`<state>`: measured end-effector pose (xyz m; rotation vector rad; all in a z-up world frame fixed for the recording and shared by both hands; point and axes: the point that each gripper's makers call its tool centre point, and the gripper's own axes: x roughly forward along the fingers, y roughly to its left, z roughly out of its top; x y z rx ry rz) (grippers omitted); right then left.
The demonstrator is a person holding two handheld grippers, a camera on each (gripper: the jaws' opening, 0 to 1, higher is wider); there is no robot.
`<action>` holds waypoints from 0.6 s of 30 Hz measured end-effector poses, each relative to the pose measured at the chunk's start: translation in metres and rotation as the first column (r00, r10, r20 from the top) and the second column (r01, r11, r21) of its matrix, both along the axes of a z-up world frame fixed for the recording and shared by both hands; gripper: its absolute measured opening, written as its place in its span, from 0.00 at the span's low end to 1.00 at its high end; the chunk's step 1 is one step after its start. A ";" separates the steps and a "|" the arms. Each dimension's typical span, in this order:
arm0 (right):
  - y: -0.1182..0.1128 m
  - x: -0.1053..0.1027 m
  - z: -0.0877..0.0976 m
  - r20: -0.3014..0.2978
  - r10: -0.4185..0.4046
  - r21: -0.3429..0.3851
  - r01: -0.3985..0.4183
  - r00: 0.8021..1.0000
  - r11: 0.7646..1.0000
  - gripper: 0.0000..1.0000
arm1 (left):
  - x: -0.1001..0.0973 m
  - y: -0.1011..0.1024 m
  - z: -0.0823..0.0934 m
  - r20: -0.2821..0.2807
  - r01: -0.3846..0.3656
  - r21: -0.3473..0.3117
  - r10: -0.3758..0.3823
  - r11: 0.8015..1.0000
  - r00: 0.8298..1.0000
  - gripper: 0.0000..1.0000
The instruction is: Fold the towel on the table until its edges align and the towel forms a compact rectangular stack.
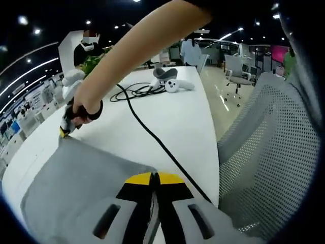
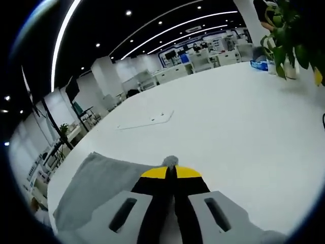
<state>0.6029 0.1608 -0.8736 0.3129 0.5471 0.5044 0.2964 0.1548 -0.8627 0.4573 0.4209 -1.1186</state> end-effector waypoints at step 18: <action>0.030 0.014 0.040 0.050 0.027 0.030 -0.028 0.998 0.999 0.00 | -0.002 0.028 0.044 0.064 -0.065 -0.078 0.070 0.995 0.995 0.02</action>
